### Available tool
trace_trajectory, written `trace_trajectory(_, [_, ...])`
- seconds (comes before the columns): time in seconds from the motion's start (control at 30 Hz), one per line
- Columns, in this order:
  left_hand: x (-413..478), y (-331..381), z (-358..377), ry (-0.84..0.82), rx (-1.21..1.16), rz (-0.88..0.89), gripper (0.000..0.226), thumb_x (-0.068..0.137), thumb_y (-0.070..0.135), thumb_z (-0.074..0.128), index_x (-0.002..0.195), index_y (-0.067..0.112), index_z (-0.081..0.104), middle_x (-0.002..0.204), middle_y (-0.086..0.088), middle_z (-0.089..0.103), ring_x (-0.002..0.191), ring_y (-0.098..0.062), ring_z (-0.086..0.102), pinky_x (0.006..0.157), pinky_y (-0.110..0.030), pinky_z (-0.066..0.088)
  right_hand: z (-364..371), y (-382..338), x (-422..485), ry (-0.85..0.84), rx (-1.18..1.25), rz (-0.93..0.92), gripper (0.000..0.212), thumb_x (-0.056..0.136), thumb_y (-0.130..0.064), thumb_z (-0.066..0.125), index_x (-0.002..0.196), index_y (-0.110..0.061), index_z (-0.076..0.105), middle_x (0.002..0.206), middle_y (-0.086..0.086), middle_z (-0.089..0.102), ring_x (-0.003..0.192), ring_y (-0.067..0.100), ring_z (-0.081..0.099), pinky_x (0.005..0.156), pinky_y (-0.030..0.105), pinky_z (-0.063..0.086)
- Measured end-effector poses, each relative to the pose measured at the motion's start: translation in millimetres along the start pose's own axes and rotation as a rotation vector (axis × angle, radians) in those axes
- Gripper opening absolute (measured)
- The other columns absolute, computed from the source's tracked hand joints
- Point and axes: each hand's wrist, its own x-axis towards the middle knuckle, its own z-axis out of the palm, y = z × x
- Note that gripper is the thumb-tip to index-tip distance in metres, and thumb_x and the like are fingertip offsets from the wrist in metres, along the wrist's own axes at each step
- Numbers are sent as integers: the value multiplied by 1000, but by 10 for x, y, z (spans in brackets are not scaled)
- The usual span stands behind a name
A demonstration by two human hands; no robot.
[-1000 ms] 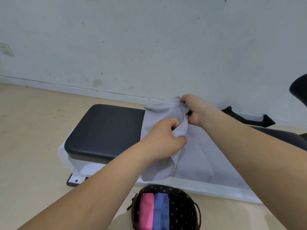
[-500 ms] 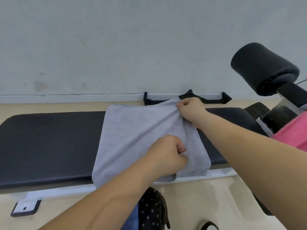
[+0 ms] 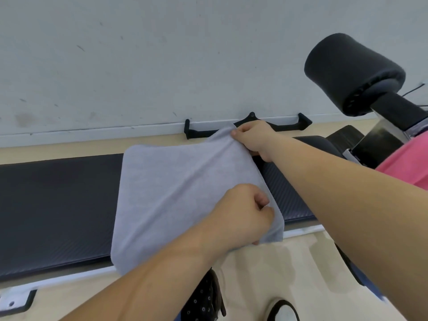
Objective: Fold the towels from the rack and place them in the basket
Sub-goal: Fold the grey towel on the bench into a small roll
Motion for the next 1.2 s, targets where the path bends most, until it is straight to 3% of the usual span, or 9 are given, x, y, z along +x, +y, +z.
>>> trace_trajectory(0.2, [-59, 93, 102, -97, -209, -26, 10, 101, 24, 64, 100, 14, 61, 65, -4, 69, 60, -23, 70, 58, -35, 62, 47, 37, 14, 65, -65, -55, 37, 97, -36, 68, 109, -2, 74, 86, 3, 62, 77, 17, 54, 71, 30, 48])
trace_trajectory(0.37, [-108, 96, 94, -149, -275, -47, 11, 102, 10, 54, 106, 19, 59, 91, -13, 74, 74, -28, 74, 69, -44, 65, 7, -19, -156, 77, 0, -40, 39, 92, -36, 75, 121, -10, 69, 110, 1, 66, 100, 18, 61, 95, 35, 55])
trace_trajectory(0.43, [-121, 68, 16, -32, -211, -10, 25, 100, 7, 51, 122, 16, 62, 90, -11, 75, 71, -30, 75, 60, -36, 61, -42, -41, -306, 152, -89, -110, 41, 93, -30, 72, 129, -14, 63, 112, -1, 63, 107, 19, 60, 95, 32, 52])
trace_trajectory(0.57, [-101, -89, -239, 259, 218, 202, 21, 99, 15, 57, 113, 21, 71, 82, 14, 65, 78, -11, 66, 78, -27, 56, -201, 11, -769, 173, -333, -72, 20, 92, -25, 66, 102, -9, 67, 90, 2, 67, 93, 27, 69, 75, 38, 61])
trace_trajectory(0.67, [-157, -166, -365, 280, 398, 237, 23, 96, 16, 57, 112, 21, 72, 91, 9, 68, 86, -15, 64, 84, -34, 56, -239, 80, -1140, -24, -449, 148, 35, 84, -36, 76, 95, -3, 68, 89, 14, 72, 81, 30, 72, 65, 38, 64])
trace_trajectory(0.87, [-359, -216, -461, 243, 449, 290, 24, 94, 15, 58, 113, 18, 72, 106, 3, 69, 96, -18, 64, 87, -31, 52, -9, 115, -1458, 42, -238, 255, 45, 79, -38, 85, 103, -8, 61, 97, 8, 67, 86, 26, 64, 64, 36, 50])
trace_trajectory(0.97, [-511, -240, -604, 280, 485, 382, 37, 92, 13, 57, 128, 15, 66, 122, -2, 63, 104, -22, 63, 89, -31, 50, 130, -53, -1669, 1, -180, 109, 28, 88, -33, 74, 95, -9, 63, 88, 4, 64, 78, 19, 60, 61, 28, 45])
trace_trajectory(1.07, [-696, -119, -842, 372, 482, 500, 68, 87, 7, 59, 153, 13, 43, 157, -3, 42, 141, -17, 43, 116, -26, 35, 118, -364, -1945, -154, -276, -175, 17, 90, -31, 72, 90, -18, 61, 88, -2, 65, 82, 16, 62, 70, 29, 52])
trace_trajectory(1.2, [-1151, 248, -1058, 255, 494, 621, 88, 80, 3, 68, 159, 22, 33, 147, 11, 46, 136, -1, 38, 109, -5, 24, -10, -780, -2335, -471, -407, -430, 17, 87, -18, 74, 103, -21, 69, 99, -5, 74, 98, 13, 70, 89, 34, 57])
